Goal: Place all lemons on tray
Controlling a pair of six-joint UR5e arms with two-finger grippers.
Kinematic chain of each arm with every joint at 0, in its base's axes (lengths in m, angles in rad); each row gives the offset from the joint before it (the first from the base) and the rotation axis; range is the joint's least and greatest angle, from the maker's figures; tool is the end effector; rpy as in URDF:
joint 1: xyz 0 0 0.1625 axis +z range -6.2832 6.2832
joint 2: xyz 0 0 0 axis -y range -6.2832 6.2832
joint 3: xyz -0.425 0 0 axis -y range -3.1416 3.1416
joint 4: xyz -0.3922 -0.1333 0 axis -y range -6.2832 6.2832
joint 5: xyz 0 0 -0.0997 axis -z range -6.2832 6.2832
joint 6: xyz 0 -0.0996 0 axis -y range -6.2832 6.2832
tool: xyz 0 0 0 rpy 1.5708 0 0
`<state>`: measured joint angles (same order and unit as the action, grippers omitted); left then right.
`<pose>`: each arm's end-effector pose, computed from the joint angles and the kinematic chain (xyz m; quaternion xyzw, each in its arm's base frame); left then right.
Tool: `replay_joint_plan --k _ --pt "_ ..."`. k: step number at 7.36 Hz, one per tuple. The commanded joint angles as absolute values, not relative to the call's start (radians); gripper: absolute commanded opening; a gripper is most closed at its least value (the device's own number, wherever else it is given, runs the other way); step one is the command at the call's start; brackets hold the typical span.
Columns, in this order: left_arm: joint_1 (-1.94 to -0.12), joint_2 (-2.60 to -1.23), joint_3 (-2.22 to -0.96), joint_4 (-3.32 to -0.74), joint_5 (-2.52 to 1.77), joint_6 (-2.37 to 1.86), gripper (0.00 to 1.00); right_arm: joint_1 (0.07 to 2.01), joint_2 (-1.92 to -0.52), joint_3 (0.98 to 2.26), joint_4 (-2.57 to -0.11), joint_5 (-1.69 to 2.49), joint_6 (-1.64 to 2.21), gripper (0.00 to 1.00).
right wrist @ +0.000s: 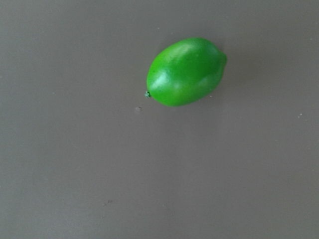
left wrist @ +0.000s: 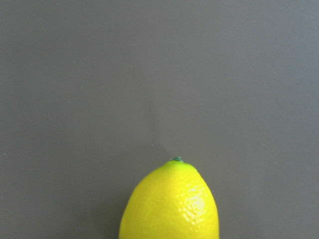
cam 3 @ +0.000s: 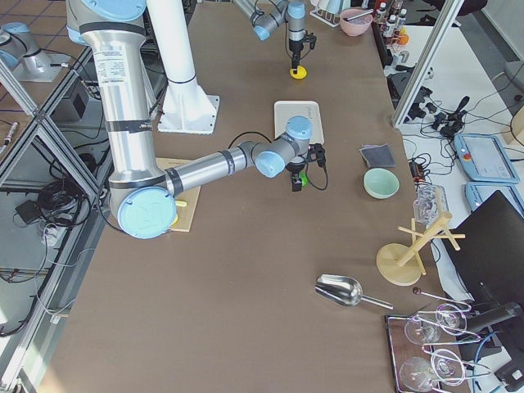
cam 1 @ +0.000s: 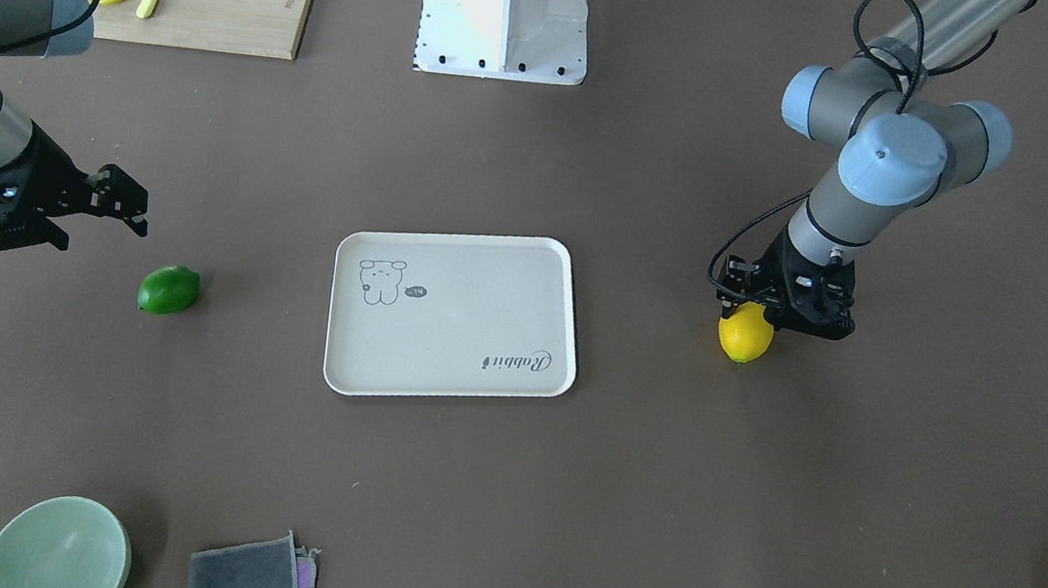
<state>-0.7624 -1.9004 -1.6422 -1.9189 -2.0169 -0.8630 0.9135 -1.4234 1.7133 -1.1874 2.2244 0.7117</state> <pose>0.3953 -0.5024 0.4094 0.0866 0.4027 0.0561 0.9095 -0.2879 -0.4921 0.4704 0.0508 -0.4325 -0.0817 0.8965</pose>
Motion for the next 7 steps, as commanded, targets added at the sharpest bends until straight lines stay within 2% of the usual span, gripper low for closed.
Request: replay_joint_plan --k 1,4,7 --pt "-0.761 -1.91 -1.647 -1.914 -2.017 -0.873 0.0 0.884 -1.384 1.675 -1.18 2.223 0.887 0.99" --pt "-0.761 -1.919 -1.649 -1.91 -2.011 -0.913 0.0 0.876 -1.378 1.675 -1.17 2.176 1.275 0.94" --pt "-0.758 -1.928 -1.655 -1.908 -1.936 -0.956 0.0 0.851 -1.348 1.655 -1.172 2.137 1.411 0.94"
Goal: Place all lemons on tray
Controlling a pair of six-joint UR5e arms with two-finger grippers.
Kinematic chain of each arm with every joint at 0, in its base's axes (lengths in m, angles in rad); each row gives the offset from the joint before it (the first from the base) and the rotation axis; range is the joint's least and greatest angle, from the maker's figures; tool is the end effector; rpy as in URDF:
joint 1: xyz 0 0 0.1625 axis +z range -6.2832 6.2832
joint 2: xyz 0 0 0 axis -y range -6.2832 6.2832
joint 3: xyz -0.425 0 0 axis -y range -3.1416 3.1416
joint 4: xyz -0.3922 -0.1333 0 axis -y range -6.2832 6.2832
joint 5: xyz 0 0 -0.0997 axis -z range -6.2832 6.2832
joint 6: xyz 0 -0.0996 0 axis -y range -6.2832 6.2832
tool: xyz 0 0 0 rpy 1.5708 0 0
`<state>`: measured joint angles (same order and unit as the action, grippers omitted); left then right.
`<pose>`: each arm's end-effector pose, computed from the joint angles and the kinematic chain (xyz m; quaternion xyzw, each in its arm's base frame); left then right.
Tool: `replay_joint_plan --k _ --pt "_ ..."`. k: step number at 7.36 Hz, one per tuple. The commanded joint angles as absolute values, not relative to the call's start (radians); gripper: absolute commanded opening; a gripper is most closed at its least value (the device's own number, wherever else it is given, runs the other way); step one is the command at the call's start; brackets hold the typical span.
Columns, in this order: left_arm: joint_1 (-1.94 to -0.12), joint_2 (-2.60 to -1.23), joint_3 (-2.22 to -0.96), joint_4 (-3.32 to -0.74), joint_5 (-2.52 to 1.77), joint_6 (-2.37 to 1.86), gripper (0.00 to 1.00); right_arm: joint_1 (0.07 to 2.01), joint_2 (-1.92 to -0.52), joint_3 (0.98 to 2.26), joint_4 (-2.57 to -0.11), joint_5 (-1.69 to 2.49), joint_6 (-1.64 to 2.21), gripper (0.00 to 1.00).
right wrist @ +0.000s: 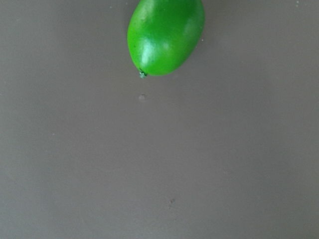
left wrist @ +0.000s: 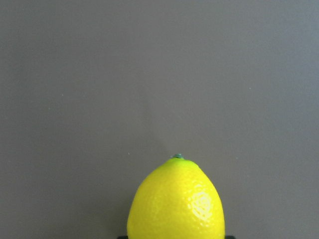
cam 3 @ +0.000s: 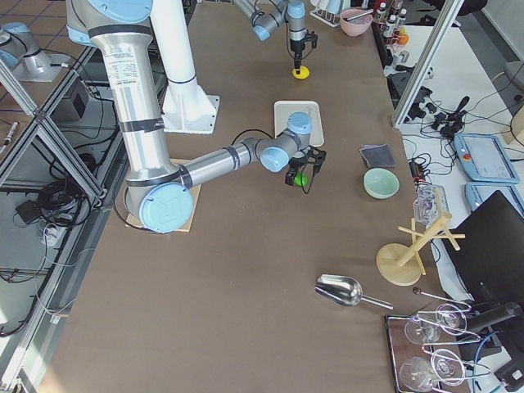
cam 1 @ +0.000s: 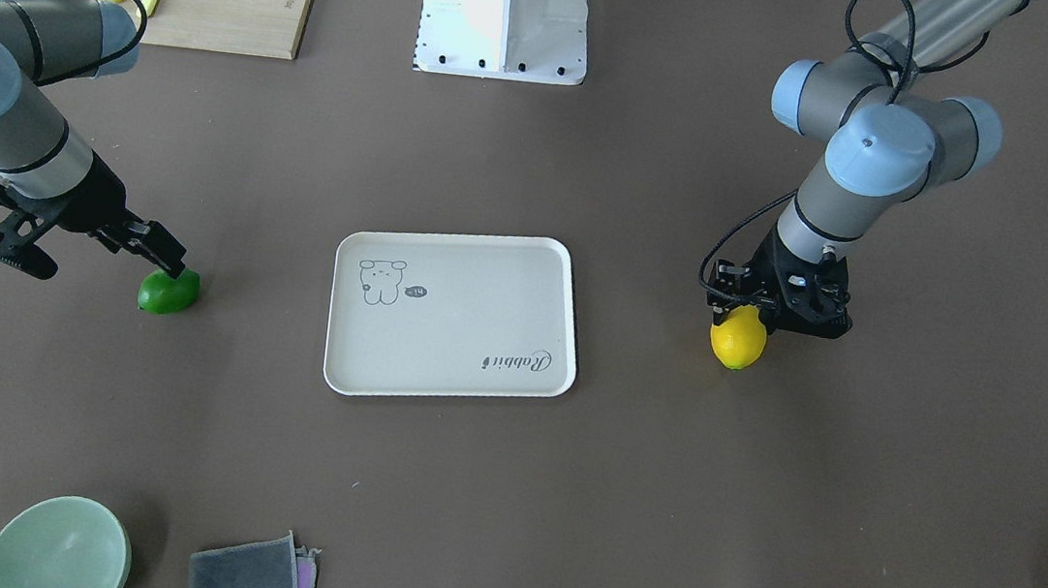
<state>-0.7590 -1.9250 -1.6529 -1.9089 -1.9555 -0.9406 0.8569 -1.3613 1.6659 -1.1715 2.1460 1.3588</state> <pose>0.3974 -0.5091 0.3916 0.1012 0.3981 0.0135 0.9117 -0.3282 -0.4997 0.4598 -0.0608 -0.4201 0.1925 0.8847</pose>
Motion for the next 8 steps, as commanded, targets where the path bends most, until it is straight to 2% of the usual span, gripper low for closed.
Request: replay_joint_plan --k 1,4,5,6,8 --pt "-0.758 -1.928 -1.663 -1.91 -1.931 -0.981 0.0 0.848 -1.348 1.646 -1.172 2.137 1.419 0.94" --pt "-0.72 -1.93 -1.678 -1.907 -1.852 -1.009 0.0 0.848 -1.322 1.608 -1.172 2.137 1.445 0.94" --pt "-0.715 -1.93 -1.68 -1.905 -1.847 -1.009 0.0 0.847 -1.309 1.595 -1.172 2.137 1.445 0.9" --pt "-0.715 -1.931 -1.683 -1.895 -1.844 -1.009 0.0 0.847 -1.289 1.57 -1.172 2.137 1.447 0.74" --pt "-0.715 -1.956 -1.693 -1.862 -1.844 -1.011 0.0 0.838 -1.279 1.56 -1.172 2.138 1.445 0.11"
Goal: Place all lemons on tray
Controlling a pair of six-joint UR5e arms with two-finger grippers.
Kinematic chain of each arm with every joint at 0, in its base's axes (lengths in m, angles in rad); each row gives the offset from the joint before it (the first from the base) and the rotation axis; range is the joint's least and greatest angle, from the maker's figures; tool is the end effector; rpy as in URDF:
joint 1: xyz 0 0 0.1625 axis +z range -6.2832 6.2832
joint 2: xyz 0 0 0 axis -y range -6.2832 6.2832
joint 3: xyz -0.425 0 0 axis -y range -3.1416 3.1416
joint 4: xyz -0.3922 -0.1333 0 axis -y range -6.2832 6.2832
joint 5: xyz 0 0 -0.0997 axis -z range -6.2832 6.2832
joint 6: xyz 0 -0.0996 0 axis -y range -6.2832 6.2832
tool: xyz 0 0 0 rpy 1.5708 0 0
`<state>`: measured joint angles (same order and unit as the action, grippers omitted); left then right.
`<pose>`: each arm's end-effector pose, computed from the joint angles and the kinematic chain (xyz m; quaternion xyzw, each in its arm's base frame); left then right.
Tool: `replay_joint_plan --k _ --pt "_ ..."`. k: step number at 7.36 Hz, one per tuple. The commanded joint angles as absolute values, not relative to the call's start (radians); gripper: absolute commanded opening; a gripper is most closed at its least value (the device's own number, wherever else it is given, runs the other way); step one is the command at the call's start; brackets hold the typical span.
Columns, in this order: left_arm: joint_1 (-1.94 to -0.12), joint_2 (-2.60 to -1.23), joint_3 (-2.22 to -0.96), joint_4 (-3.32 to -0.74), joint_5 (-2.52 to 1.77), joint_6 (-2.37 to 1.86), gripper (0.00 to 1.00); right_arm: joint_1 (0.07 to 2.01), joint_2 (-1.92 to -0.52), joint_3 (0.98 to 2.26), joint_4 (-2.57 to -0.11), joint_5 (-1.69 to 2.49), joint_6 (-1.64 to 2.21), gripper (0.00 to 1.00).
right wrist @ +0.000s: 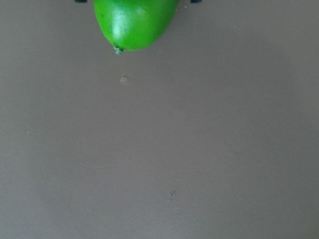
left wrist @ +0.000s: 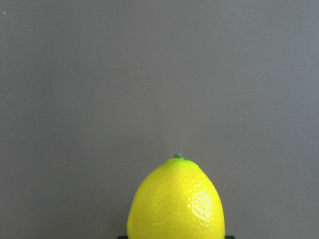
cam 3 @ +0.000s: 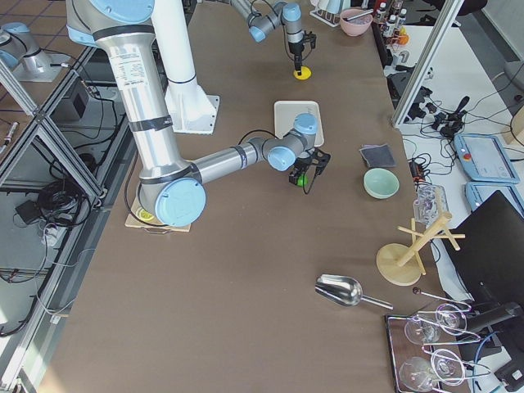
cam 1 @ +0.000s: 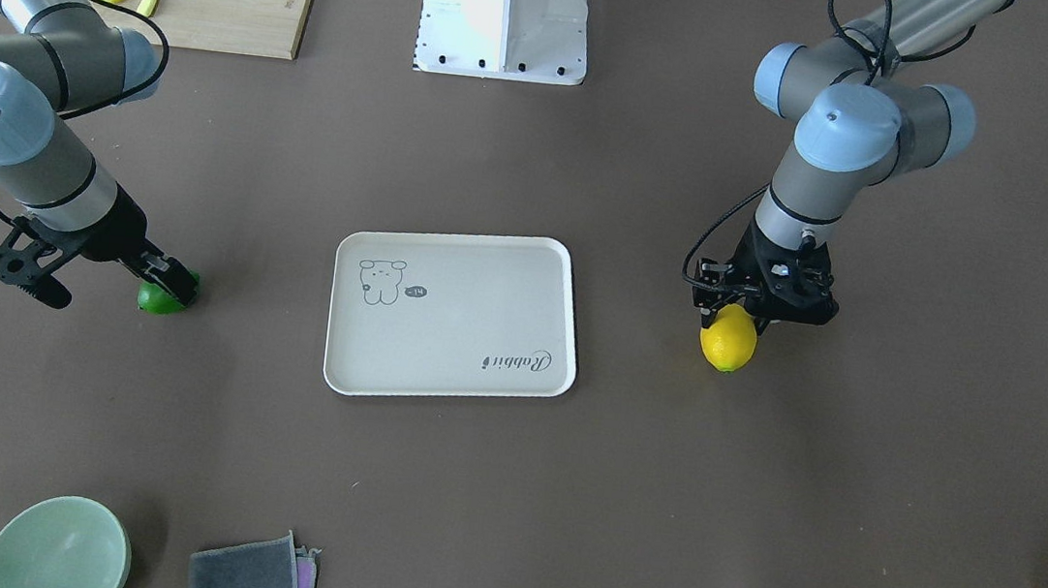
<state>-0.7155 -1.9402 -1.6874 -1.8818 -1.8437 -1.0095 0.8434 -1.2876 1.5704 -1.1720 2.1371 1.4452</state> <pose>0.4121 -0.4992 0.3714 0.1284 0.3834 -0.0177 0.9144 -0.3564 -0.5205 0.4636 -0.0835 -0.4066 0.2304 0.8801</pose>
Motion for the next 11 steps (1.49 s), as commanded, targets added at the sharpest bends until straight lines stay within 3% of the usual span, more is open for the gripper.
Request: replay_joint_plan --k 1,4,7,11 --pt "-0.715 -1.988 -1.728 -1.794 -1.85 -1.014 0.0 0.836 -1.272 1.568 -1.172 2.144 1.447 0.0" --pt "-0.651 -2.115 -1.763 -1.681 -1.852 -1.119 0.0 0.83 -1.146 1.571 -1.187 2.151 1.448 0.0" --pt "-0.612 -2.297 -1.579 -1.693 -1.847 -1.244 0.0 0.773 -1.042 1.565 -1.189 2.149 1.451 0.0" --pt "-0.572 -2.344 -1.457 -1.824 -1.815 -1.301 0.0 0.68 -0.976 1.505 -1.184 2.097 1.445 0.0"
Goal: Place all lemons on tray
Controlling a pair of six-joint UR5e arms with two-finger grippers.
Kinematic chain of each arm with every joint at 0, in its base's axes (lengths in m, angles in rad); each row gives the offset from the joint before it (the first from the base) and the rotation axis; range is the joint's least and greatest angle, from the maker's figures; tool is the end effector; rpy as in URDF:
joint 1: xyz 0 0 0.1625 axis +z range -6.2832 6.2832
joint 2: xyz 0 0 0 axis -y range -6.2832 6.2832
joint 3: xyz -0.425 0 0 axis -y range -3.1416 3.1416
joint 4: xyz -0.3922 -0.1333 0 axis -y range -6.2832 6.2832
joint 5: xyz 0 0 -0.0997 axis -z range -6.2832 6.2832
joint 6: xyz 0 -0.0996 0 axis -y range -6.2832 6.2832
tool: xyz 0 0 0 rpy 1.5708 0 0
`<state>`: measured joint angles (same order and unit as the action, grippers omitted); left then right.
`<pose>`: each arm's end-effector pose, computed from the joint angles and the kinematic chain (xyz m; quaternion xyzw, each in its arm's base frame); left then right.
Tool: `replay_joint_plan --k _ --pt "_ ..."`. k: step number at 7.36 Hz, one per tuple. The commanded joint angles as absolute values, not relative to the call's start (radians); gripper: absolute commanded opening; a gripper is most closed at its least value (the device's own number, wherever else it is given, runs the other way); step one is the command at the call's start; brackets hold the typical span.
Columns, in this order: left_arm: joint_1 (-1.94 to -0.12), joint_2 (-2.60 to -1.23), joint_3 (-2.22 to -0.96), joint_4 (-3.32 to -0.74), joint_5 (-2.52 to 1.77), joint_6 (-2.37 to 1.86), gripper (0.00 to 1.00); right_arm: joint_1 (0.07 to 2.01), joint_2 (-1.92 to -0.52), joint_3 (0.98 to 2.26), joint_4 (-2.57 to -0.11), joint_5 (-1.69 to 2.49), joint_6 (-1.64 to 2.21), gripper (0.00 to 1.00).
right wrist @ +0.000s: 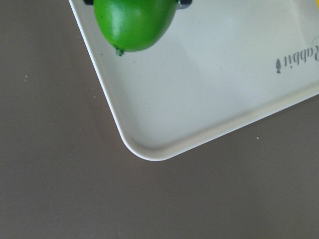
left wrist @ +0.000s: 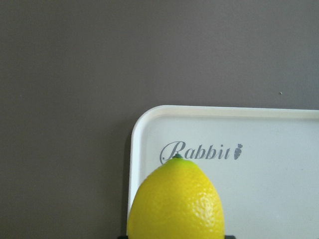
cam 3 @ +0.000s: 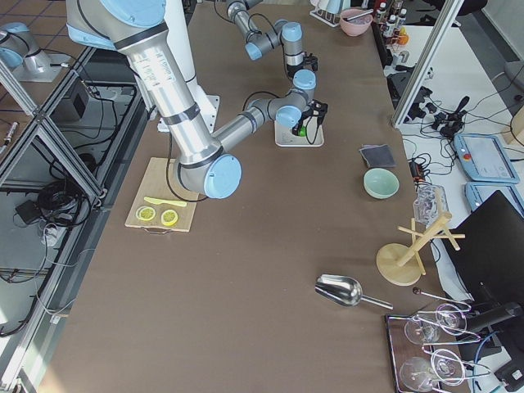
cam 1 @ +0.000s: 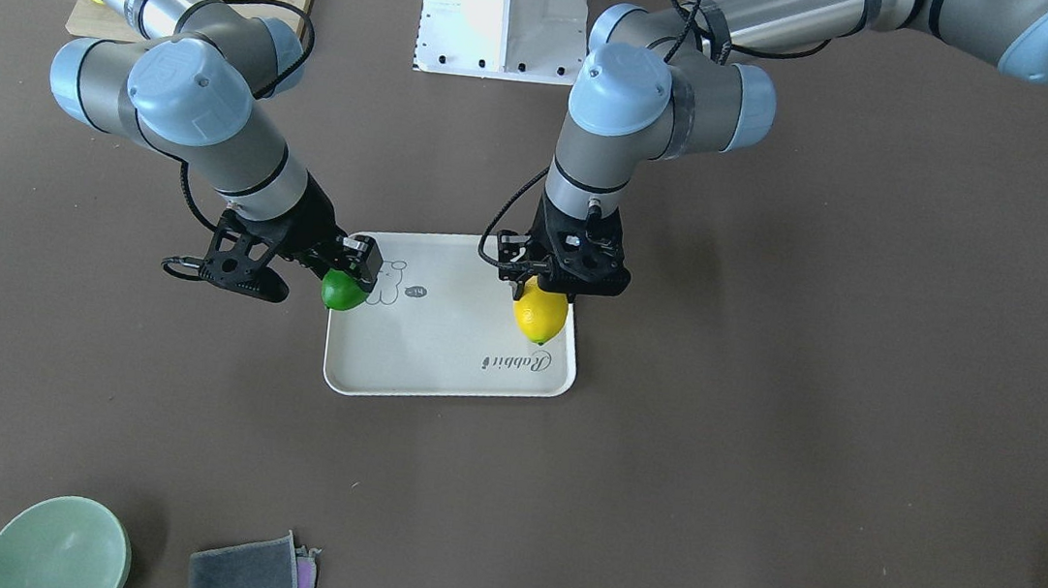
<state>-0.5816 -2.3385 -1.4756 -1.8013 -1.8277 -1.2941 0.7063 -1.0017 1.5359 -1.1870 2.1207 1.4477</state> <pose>0.5585 -0.4964 0.2053 0.0752 0.4414 -0.0803 0.8905 -0.4757 -0.5126 0.2932 -0.0510 -0.4883 0.1328 0.8610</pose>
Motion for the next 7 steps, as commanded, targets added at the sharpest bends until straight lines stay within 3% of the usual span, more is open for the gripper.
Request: replay_joint_plan --k 1,2,3,5,7 --pt "-0.571 -2.344 -1.457 -1.824 -1.815 -1.307 0.0 0.678 -0.973 1.49 -1.18 2.088 1.443 0.0" --pt "-0.563 -2.341 -1.457 -1.822 -1.813 -1.302 0.92 0.678 -0.973 1.485 -1.178 2.083 1.443 0.95" --pt "-0.557 -2.341 -1.46 -1.821 -1.809 -1.304 0.97 0.673 -0.973 1.483 -1.175 2.068 1.443 1.0" --pt "-0.567 -2.307 -1.5 -1.807 -1.809 -1.298 0.97 0.713 -0.98 1.497 -1.186 2.094 1.434 1.0" --pt "-0.632 -2.191 -1.657 -1.678 -1.828 -1.144 0.97 0.855 -1.099 1.575 -1.187 2.215 1.293 1.0"
